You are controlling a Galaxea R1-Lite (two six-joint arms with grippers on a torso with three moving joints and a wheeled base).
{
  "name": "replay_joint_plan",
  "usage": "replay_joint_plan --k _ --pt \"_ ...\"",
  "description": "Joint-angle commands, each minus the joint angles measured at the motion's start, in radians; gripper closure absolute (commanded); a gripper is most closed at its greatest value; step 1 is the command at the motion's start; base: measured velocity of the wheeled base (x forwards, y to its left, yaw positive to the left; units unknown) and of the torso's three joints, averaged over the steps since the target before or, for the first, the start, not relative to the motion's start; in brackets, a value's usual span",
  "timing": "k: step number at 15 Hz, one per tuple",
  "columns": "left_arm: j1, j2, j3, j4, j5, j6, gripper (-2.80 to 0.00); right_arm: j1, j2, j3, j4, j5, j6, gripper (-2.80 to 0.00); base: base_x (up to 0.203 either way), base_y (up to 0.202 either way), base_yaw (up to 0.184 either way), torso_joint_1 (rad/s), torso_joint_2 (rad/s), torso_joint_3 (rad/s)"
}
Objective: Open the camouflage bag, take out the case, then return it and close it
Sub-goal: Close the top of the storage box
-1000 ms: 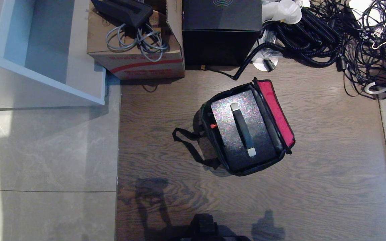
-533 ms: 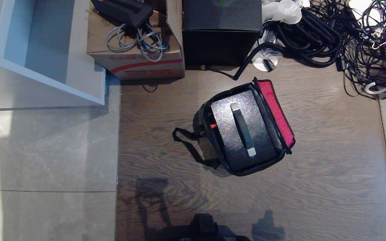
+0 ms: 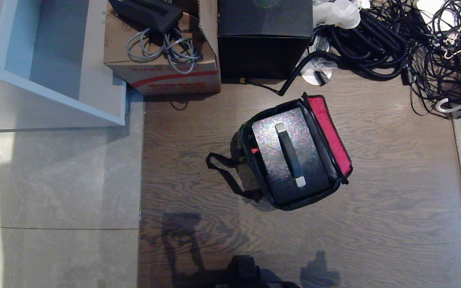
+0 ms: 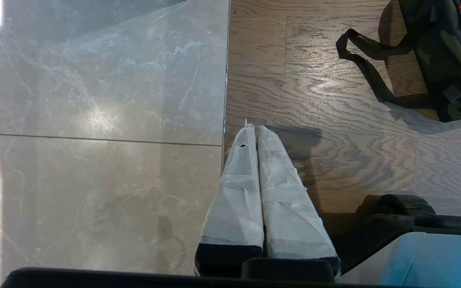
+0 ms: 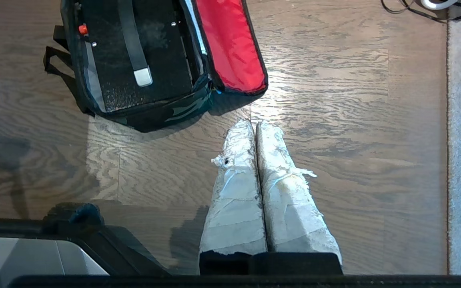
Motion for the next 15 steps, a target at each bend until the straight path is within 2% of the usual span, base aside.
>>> replay_joint_plan --k 1,6,8,9,10,11,12,15 --pt "0.0 -0.001 0.0 0.0 0.0 -0.001 0.0 0.0 0.003 0.04 -0.004 0.0 -0.006 0.0 0.0 0.0 0.0 0.0 0.0 0.0" --pt "0.0 -0.002 0.0 0.0 0.0 -0.001 0.0 0.0 0.003 0.039 -0.006 -0.001 0.016 0.0 0.0 0.0 0.0 0.0 0.0 0.0" --pt "0.0 -0.001 0.0 0.0 0.0 -0.001 0.0 0.0 0.004 -0.046 0.031 0.006 0.024 0.0 0.0 0.0 0.0 0.0 0.0 0.0" --pt "0.0 0.0 0.0 0.0 0.0 -0.001 0.0 0.0 0.004 -0.113 0.099 0.009 0.03 0.0 0.0 0.0 0.0 0.0 0.0 0.0" --pt "0.0 0.0 0.0 0.0 0.0 -0.001 0.0 0.0 0.007 -0.19 0.24 0.011 0.043 0.0 0.0 0.0 0.0 0.0 0.0 0.0" --pt "0.0 -0.001 0.0 0.0 0.0 -0.001 0.0 0.0 0.026 -0.267 0.385 0.016 0.075 0.0 0.0 0.0 0.0 0.0 0.0 0.0" --pt "0.0 0.0 0.0 0.0 0.0 -0.001 0.0 0.001 0.074 -0.317 0.458 0.024 0.113 0.0 0.0 0.0 0.0 0.0 0.0 0.0" --pt "0.0 -0.001 0.0 0.0 0.0 -0.001 0.0 0.016 0.361 -0.391 0.511 0.056 0.243 0.0 0.0 0.0 0.0 0.0 0.0 0.0"
